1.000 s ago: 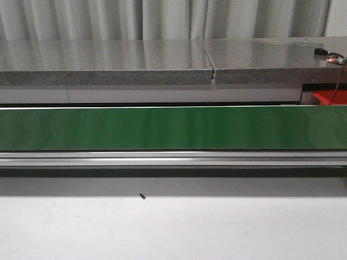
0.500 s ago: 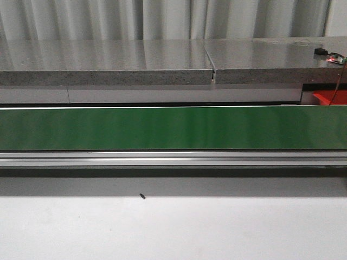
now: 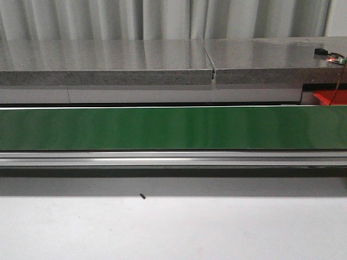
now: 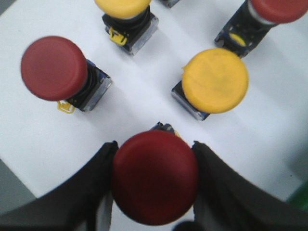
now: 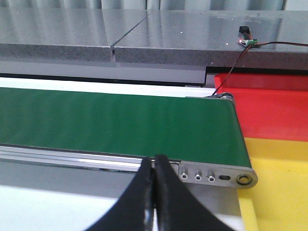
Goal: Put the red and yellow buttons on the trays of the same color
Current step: 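Grasp the red push-button with the left gripper and lift it over the belt, then lower the red button onto the green belt and open the left gripper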
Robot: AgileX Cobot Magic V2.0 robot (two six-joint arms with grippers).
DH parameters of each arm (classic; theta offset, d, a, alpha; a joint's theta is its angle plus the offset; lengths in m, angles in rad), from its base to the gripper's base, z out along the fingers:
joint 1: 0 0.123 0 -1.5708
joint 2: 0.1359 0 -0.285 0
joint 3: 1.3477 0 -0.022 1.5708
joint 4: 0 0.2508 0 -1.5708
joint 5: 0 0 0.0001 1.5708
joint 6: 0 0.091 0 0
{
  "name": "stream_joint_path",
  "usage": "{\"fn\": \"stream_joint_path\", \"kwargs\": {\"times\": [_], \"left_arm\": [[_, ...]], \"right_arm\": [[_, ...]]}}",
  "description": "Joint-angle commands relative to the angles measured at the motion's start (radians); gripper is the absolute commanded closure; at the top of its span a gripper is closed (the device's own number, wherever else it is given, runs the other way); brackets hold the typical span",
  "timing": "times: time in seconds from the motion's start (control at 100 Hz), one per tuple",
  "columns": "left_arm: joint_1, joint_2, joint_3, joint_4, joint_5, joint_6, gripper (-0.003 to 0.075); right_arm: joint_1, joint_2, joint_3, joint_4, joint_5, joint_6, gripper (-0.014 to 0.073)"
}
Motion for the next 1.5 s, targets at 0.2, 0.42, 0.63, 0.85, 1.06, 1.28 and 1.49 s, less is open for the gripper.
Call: {"fn": "stream_joint_path", "kwargs": {"times": [0.2, 0.42, 0.63, 0.85, 1.06, 1.28, 1.49], "left_arm": [[-0.146, -0.250, -0.031, -0.006, 0.003, 0.027, 0.0650], [-0.268, -0.262, -0.094, -0.006, 0.046, 0.051, 0.0650], [-0.338, -0.200, -0.198, -0.037, 0.101, 0.091, 0.0650], [-0.387, -0.114, -0.248, -0.134, 0.108, 0.179, 0.0650], [-0.395, -0.035, -0.256, -0.136, 0.110, 0.179, 0.0650], [-0.395, 0.018, -0.256, -0.138, 0.112, 0.183, 0.0649], [-0.395, 0.035, -0.256, -0.141, 0.125, 0.183, 0.0573]], "right_arm": [[0.001, -0.020, -0.016, 0.001, -0.083, -0.002, 0.0662], [0.001, -0.020, -0.016, 0.001, -0.083, -0.002, 0.0662], [0.001, -0.020, -0.016, 0.001, -0.083, -0.002, 0.0662], [0.001, -0.020, -0.016, 0.001, -0.083, -0.002, 0.0662], [0.001, -0.020, -0.016, 0.001, -0.083, -0.002, 0.0662], [0.001, -0.020, -0.016, 0.001, -0.083, -0.002, 0.0662], [0.001, -0.020, -0.016, 0.001, -0.083, -0.002, 0.0662]]}}
